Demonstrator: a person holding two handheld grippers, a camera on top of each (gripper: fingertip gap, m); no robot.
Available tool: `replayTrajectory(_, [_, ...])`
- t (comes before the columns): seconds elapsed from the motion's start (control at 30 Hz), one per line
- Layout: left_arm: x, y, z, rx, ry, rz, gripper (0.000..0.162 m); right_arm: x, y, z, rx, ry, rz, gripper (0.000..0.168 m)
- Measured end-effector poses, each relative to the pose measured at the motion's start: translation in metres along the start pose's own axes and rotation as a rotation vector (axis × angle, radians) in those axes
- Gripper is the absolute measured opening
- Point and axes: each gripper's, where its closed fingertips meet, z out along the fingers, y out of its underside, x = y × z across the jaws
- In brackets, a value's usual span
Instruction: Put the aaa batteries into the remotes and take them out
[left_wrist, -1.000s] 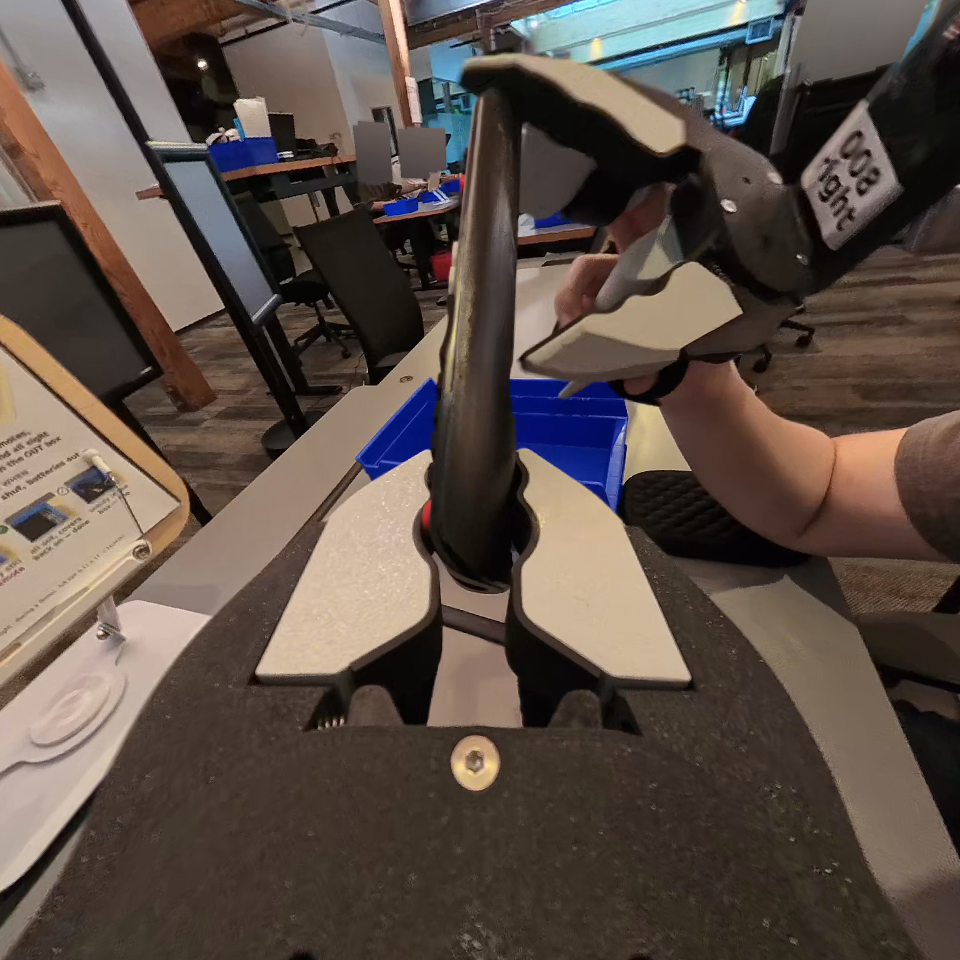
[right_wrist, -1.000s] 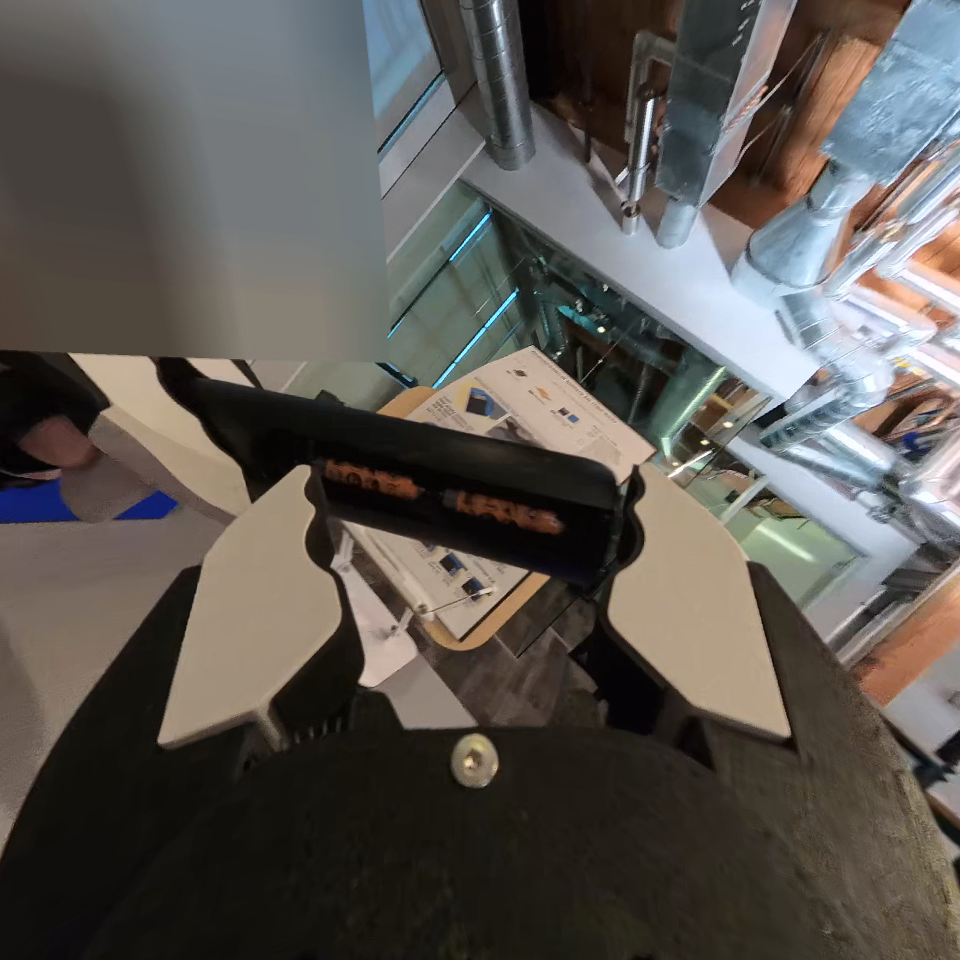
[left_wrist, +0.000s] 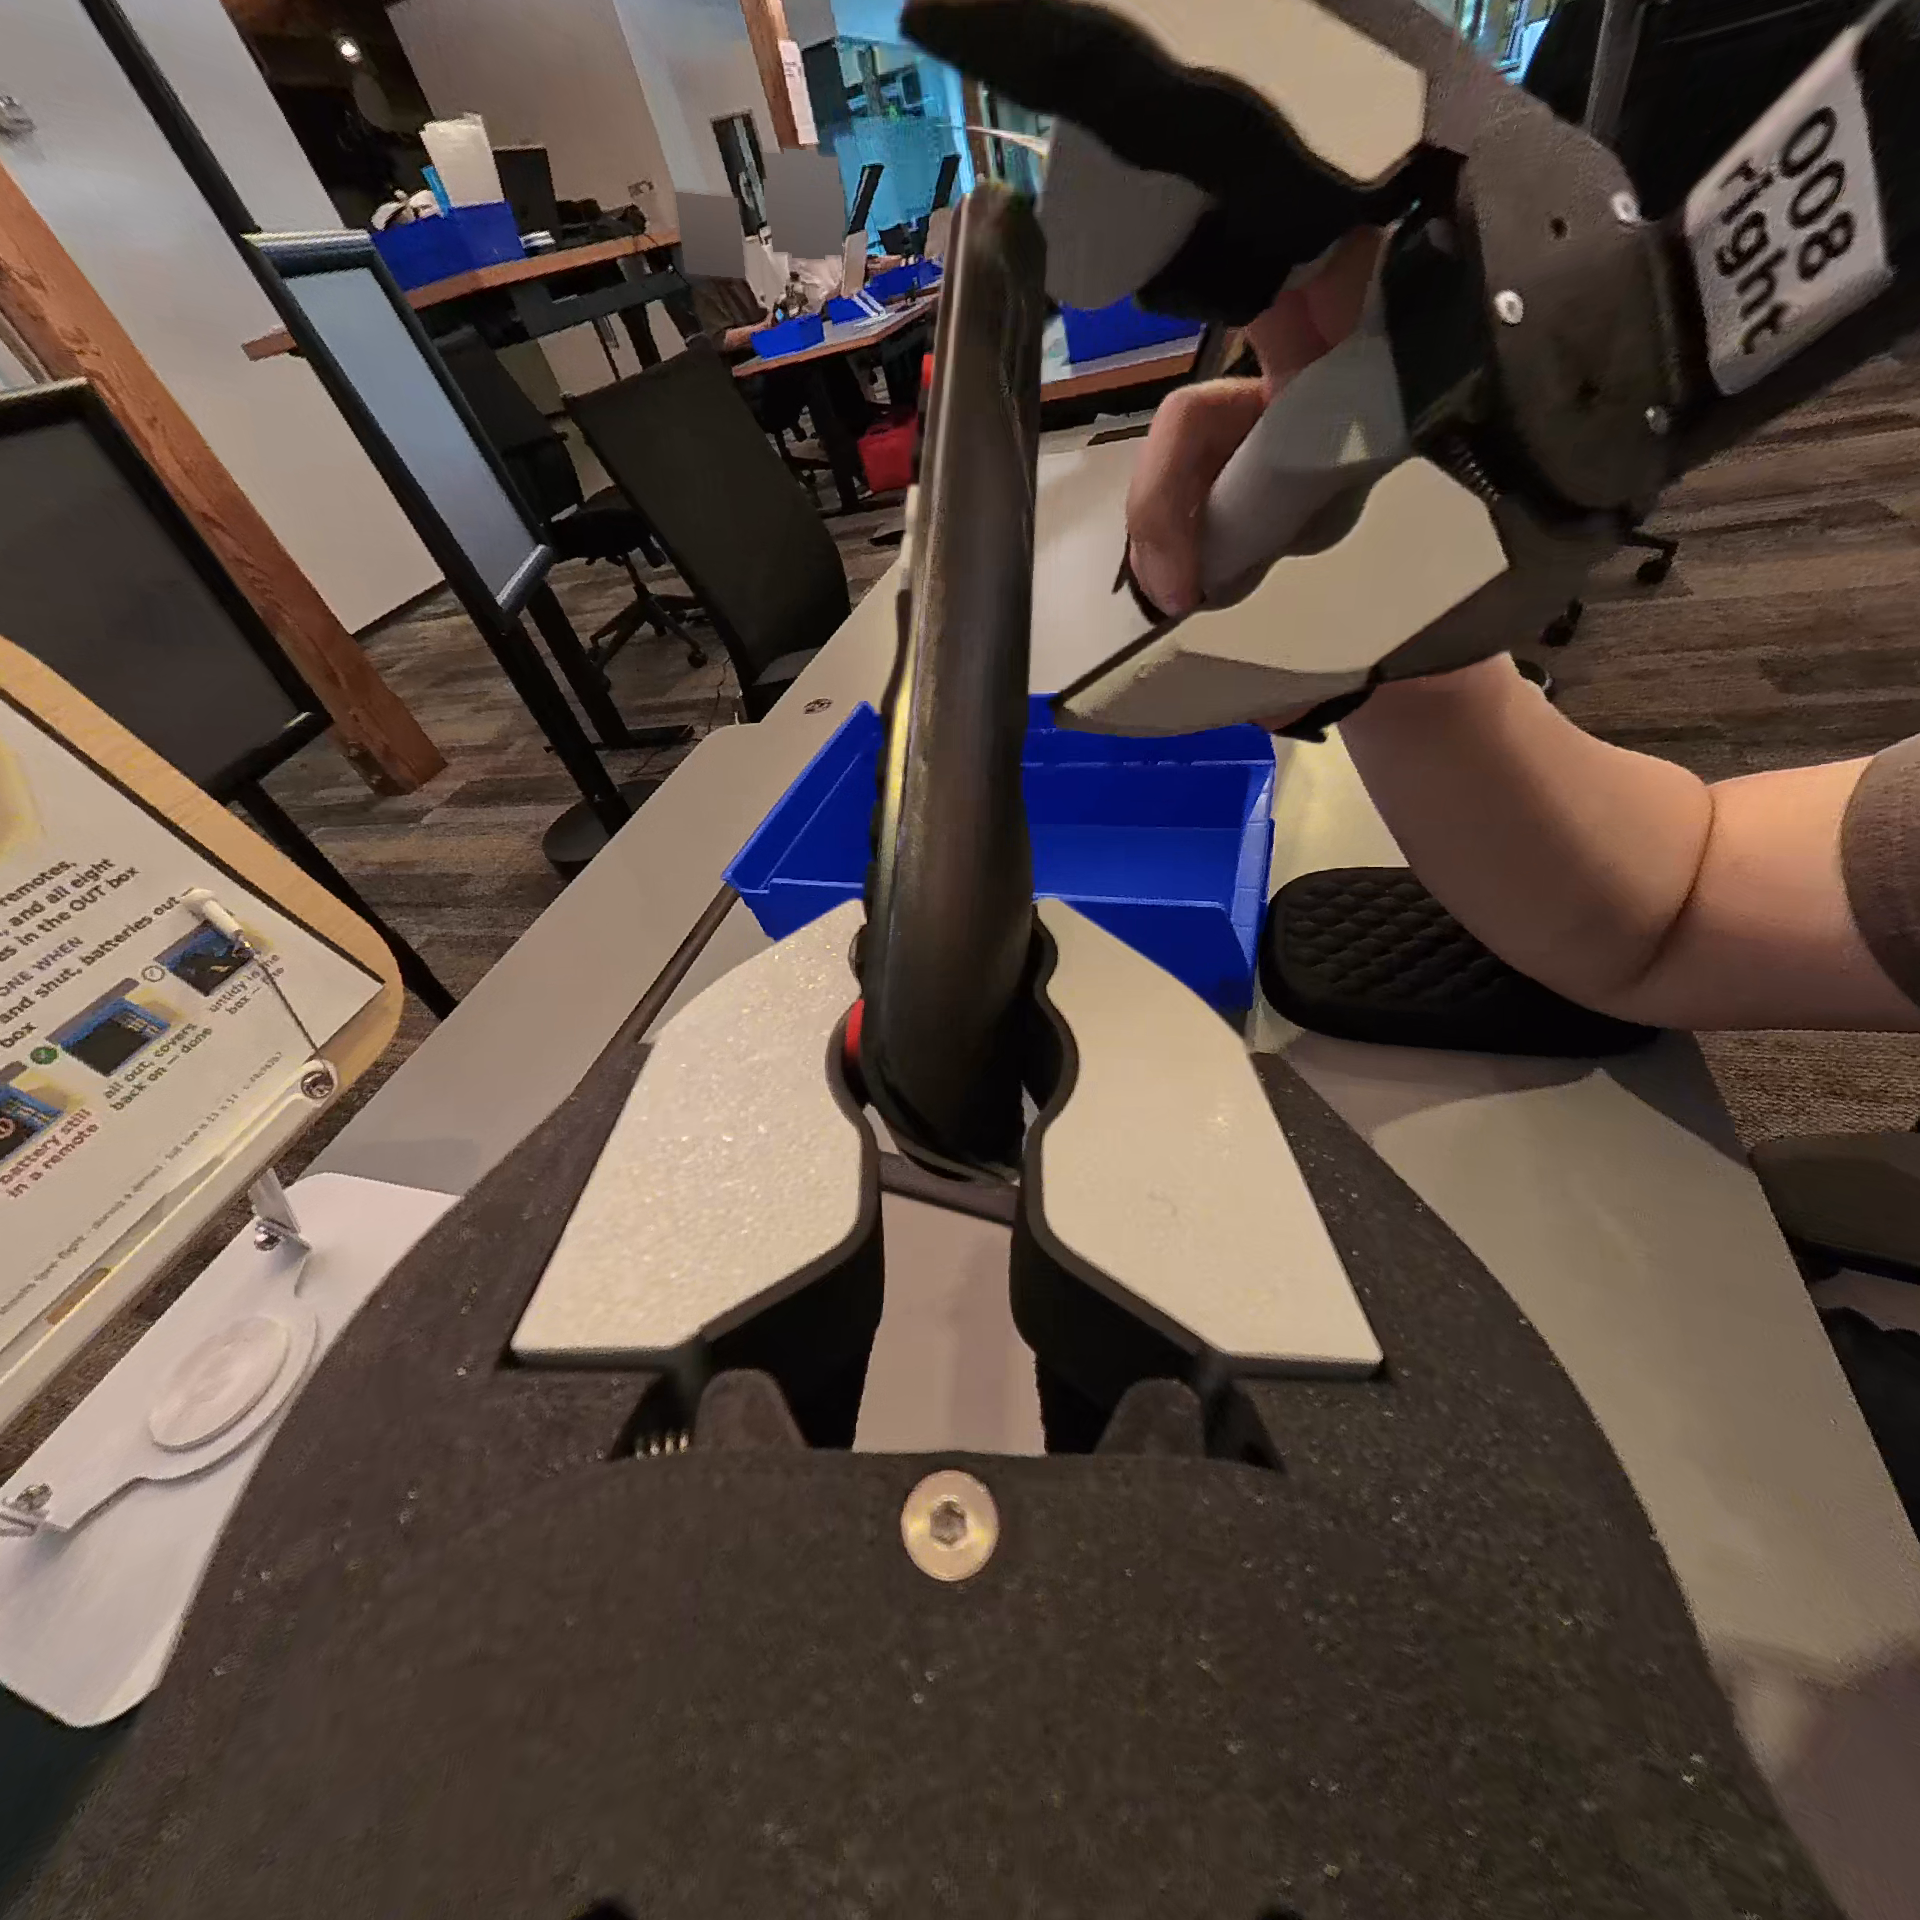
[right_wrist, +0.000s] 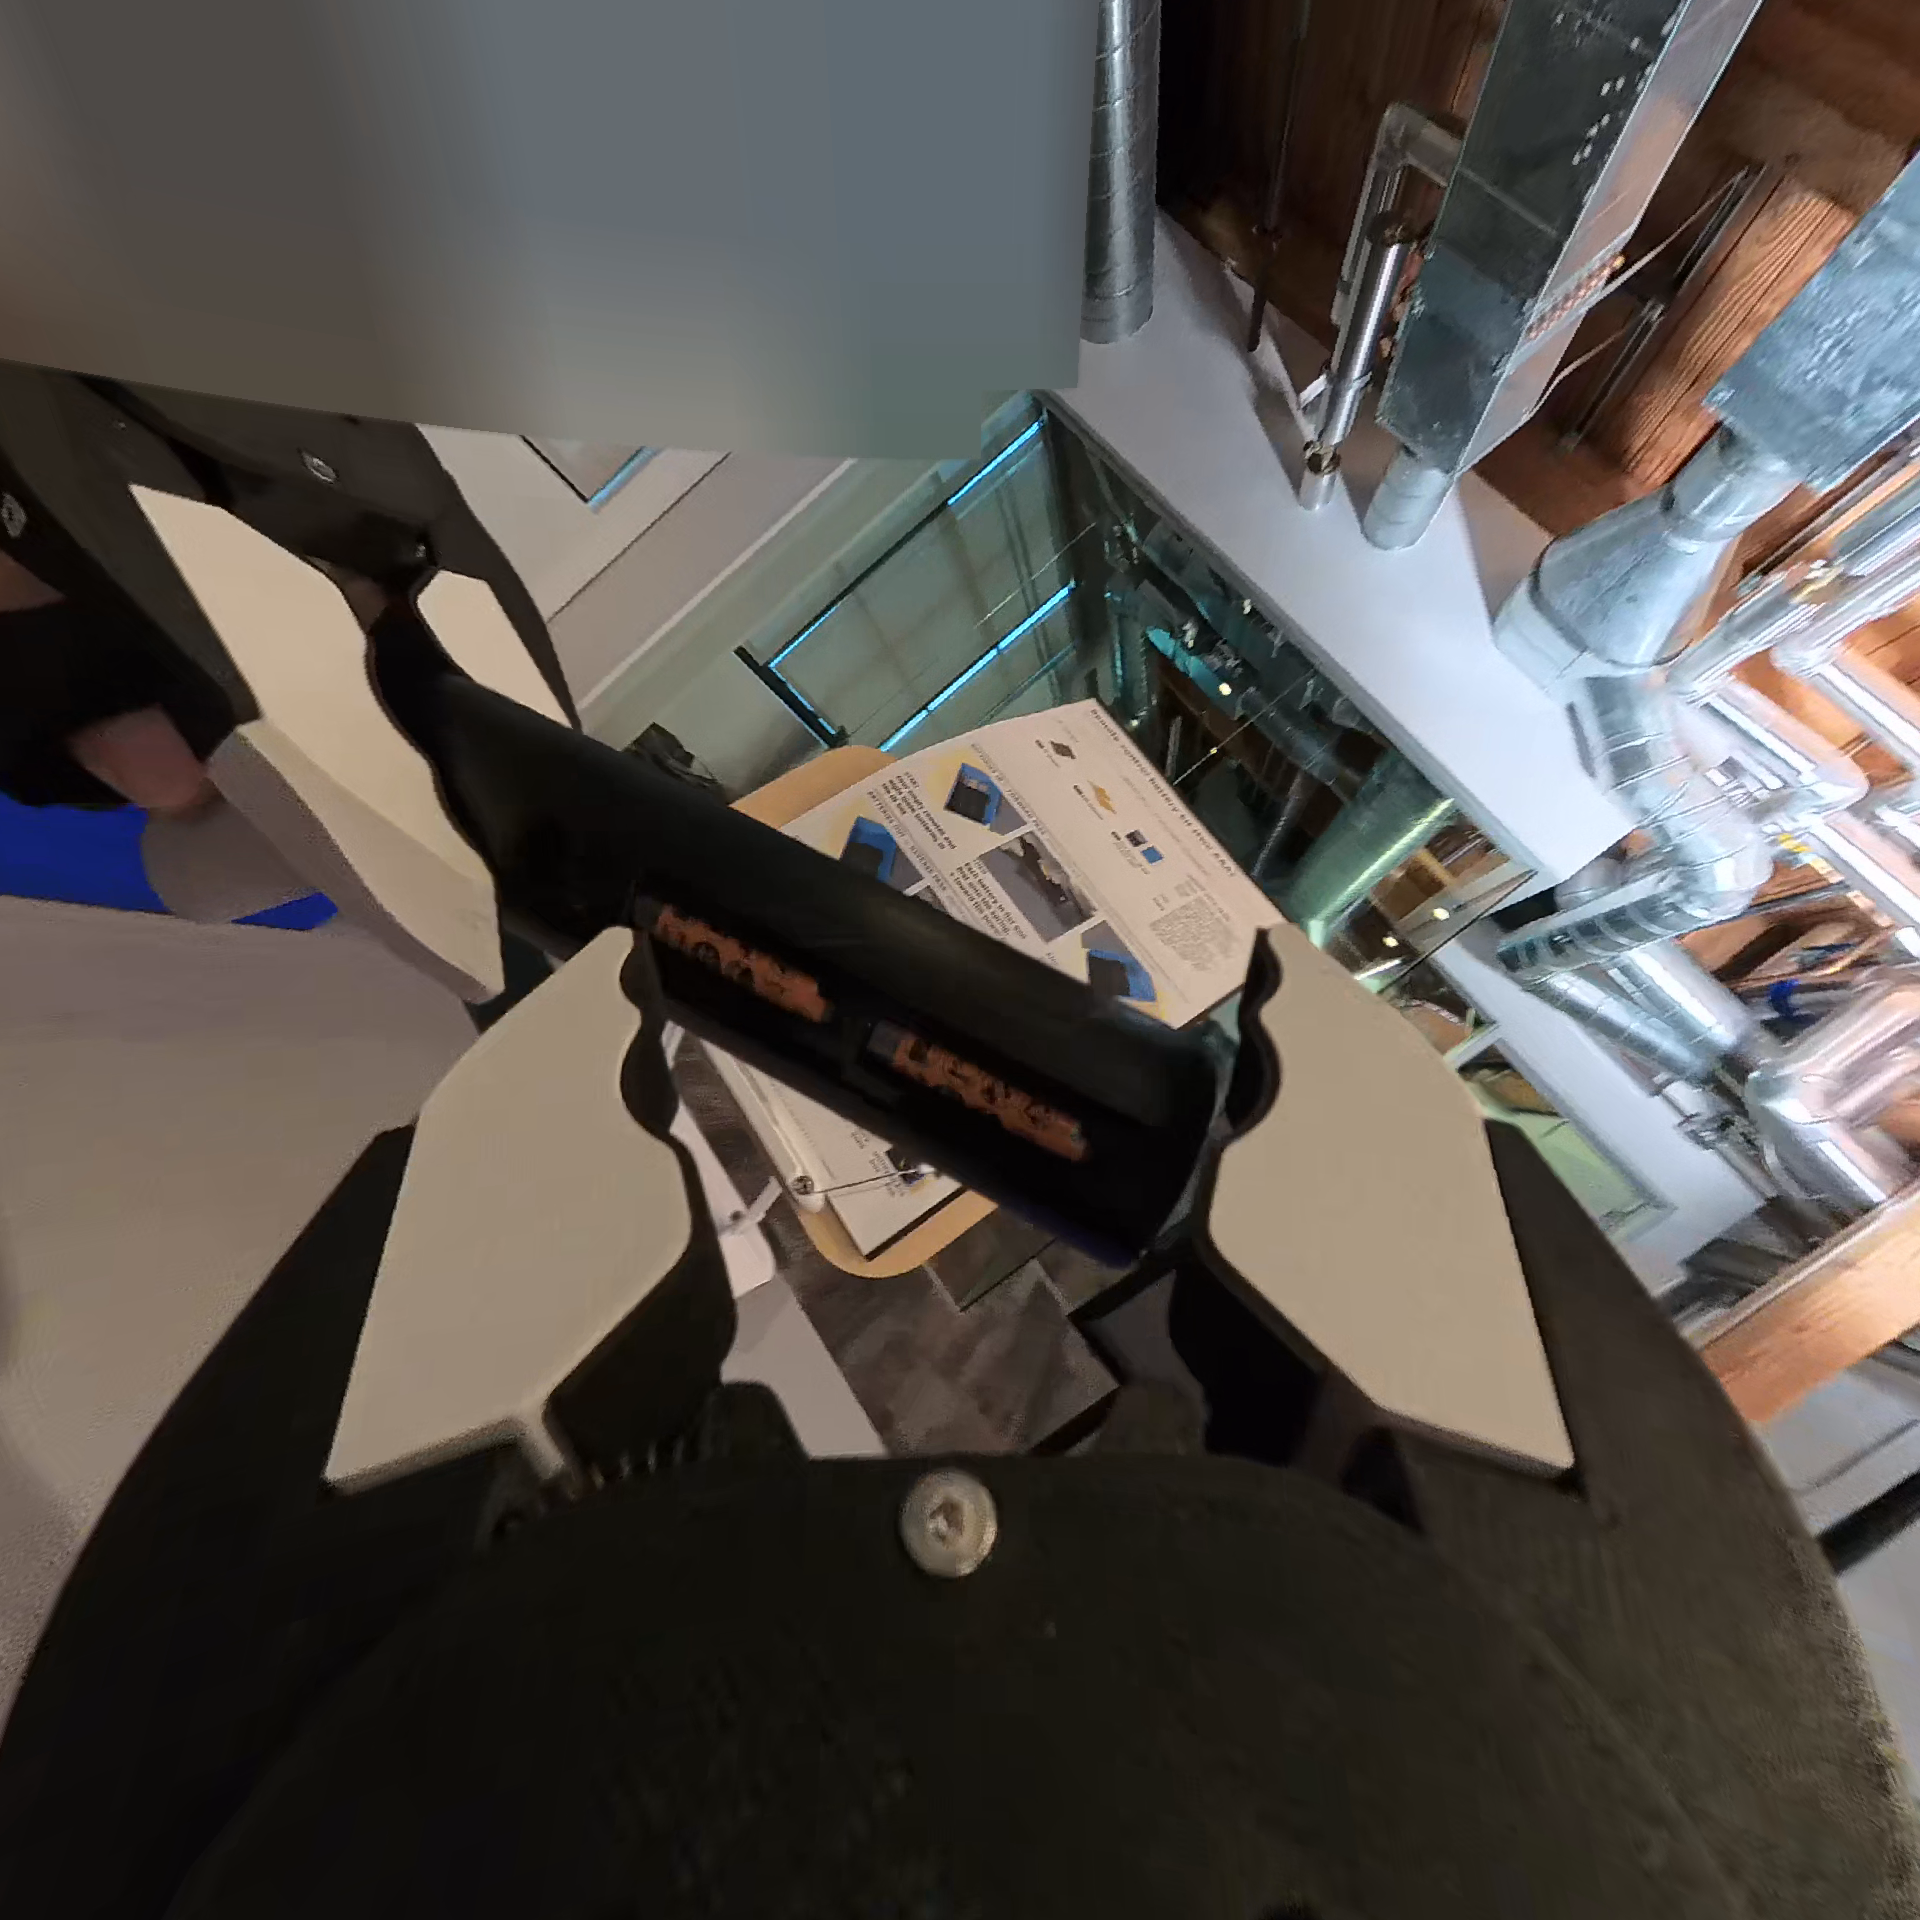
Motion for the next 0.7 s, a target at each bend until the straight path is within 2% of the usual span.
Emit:
replayTrajectory(0.1, [0.003,0.001,0.001,-0.001,0.025,-0.027,0.024,0.003,-0.004,-0.001,0.011,0.083,-0.127,0.107])
replayTrajectory(0.27, [0.002,0.007,0.004,-0.050,0.009,-0.016,0.023,-0.018,-0.005,0.002,0.009,0.029,-0.269,0.105])
replayTrajectory(0.3, [0.003,0.009,0.004,-0.060,0.016,-0.015,0.024,-0.020,-0.004,0.002,0.013,0.016,-0.269,0.099])
replayTrajectory(0.37, [0.003,0.011,0.006,-0.066,0.019,-0.018,0.024,-0.022,-0.003,0.001,0.012,-0.021,-0.235,0.088])
replayTrajectory(0.5, [0.003,0.011,0.006,-0.064,0.011,-0.010,0.024,-0.019,0.006,0.003,-0.017,-0.072,-0.128,0.089])
replayTrajectory(0.7, [0.004,0.004,0.005,-0.025,-0.005,0.014,0.024,0.001,0.010,0.005,-0.021,-0.021,0.052,0.115])
